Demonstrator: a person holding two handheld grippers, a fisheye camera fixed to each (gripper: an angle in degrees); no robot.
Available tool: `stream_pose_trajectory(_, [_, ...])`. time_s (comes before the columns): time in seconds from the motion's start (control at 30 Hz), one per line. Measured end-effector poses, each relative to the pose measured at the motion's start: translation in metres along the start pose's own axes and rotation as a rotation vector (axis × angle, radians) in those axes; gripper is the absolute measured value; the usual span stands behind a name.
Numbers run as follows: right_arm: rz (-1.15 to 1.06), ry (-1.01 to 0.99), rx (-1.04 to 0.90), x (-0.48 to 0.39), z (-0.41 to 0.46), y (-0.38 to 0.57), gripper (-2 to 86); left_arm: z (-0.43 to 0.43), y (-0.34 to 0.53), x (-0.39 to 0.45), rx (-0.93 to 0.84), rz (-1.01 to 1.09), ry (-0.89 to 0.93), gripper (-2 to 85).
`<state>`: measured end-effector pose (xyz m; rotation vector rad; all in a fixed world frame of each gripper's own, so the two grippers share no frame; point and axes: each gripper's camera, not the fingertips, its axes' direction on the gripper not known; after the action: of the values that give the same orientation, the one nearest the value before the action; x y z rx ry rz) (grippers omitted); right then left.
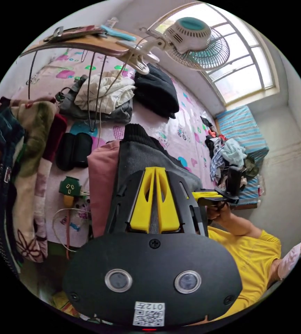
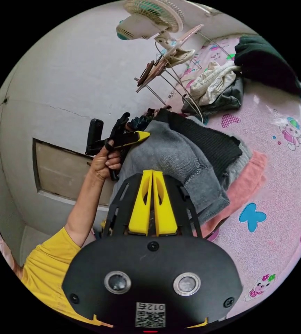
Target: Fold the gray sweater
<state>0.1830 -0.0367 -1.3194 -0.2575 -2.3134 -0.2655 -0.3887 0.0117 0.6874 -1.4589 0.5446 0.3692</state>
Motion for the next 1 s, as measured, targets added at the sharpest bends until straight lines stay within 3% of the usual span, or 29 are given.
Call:
stream_pose_trajectory(0.23, [0.011, 0.014, 0.045, 0.003, -0.008, -0.011, 0.3, -0.003, -0.032, 0.041, -0.013, 0.107, -0.051, 0.4])
stream_pose_trajectory(0.37, [-0.018, 0.071, 0.049, 0.002, 0.004, -0.004, 0.0, 0.038, -0.062, 0.033, -0.147, 0.059, -0.135, 0.5])
stream_pose_trajectory(0.53, [-0.103, 0.189, 0.004, -0.021, 0.011, -0.002, -0.1, 0.039, -0.067, 0.023, -0.148, 0.022, -0.078, 0.5])
stream_pose_trajectory(0.7, [-0.331, 0.333, -0.068, -0.087, 0.022, 0.015, 0.0, -0.031, -0.023, 0.079, 0.007, 0.130, -0.190, 0.5])
stream_pose_trajectory(0.8, [-0.517, 0.342, -0.191, -0.129, 0.044, 0.035, 0.0, -0.061, 0.024, 0.106, 0.004, 0.175, -0.312, 0.5])
stream_pose_trajectory(0.87, [-0.632, 0.478, -0.271, -0.148, 0.069, 0.054, 0.0, -0.063, 0.047, 0.109, -0.034, 0.178, -0.358, 0.4])
stream_pose_trajectory(1.0, [-0.696, 0.567, -0.304, -0.153, 0.095, 0.071, 0.0, -0.057, 0.076, 0.089, -0.038, 0.106, -0.287, 0.4])
